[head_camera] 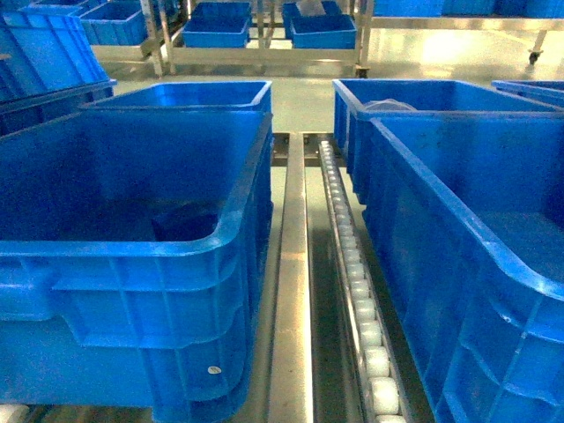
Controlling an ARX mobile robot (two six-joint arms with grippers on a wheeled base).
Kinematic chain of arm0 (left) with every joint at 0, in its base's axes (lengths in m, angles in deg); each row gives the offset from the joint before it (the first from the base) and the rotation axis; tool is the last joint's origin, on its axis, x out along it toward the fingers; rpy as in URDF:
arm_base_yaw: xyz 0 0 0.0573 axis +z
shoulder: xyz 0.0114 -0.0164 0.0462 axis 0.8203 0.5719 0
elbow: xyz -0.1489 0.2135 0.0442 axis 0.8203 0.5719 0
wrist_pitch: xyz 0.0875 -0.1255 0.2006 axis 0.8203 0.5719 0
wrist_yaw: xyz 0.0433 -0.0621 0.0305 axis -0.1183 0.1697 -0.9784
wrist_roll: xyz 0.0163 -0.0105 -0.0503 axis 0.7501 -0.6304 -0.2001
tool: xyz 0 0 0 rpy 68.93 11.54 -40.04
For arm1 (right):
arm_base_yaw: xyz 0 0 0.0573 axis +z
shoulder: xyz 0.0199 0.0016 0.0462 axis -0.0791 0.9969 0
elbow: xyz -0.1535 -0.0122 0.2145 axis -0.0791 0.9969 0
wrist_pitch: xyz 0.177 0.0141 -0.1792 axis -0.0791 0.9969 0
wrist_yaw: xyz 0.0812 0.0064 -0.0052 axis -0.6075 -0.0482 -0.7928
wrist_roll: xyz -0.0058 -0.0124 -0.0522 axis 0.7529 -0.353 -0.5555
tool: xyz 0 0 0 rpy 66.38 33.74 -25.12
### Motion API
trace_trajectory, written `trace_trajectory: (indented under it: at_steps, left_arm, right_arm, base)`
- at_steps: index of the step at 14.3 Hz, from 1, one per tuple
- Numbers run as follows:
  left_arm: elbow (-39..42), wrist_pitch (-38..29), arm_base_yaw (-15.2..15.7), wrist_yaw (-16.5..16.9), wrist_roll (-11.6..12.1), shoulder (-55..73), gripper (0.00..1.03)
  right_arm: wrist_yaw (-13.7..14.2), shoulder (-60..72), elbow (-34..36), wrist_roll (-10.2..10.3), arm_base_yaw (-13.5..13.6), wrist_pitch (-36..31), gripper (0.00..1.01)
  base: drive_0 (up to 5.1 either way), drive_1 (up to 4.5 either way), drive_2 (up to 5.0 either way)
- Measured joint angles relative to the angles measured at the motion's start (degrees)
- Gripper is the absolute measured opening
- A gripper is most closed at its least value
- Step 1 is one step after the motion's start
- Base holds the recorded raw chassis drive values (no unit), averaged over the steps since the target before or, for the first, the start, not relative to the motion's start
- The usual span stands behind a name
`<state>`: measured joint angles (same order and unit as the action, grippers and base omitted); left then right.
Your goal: Sort blue parts and orange caps into right shelf containers
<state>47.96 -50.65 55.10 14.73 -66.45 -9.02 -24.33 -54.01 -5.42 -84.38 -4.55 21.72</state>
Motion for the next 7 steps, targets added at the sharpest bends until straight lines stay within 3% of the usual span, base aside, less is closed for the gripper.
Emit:
trace_trajectory:
  at_steps: [7]
  left_arm:
    - [0.0, 0.0, 0.0, 0.0, 0.0, 0.0, 0.98]
  right_arm:
    - [0.0, 0.0, 0.0, 0.0, 0.0, 0.0, 0.98]
  base:
    - [0.0, 0.0, 0.0]
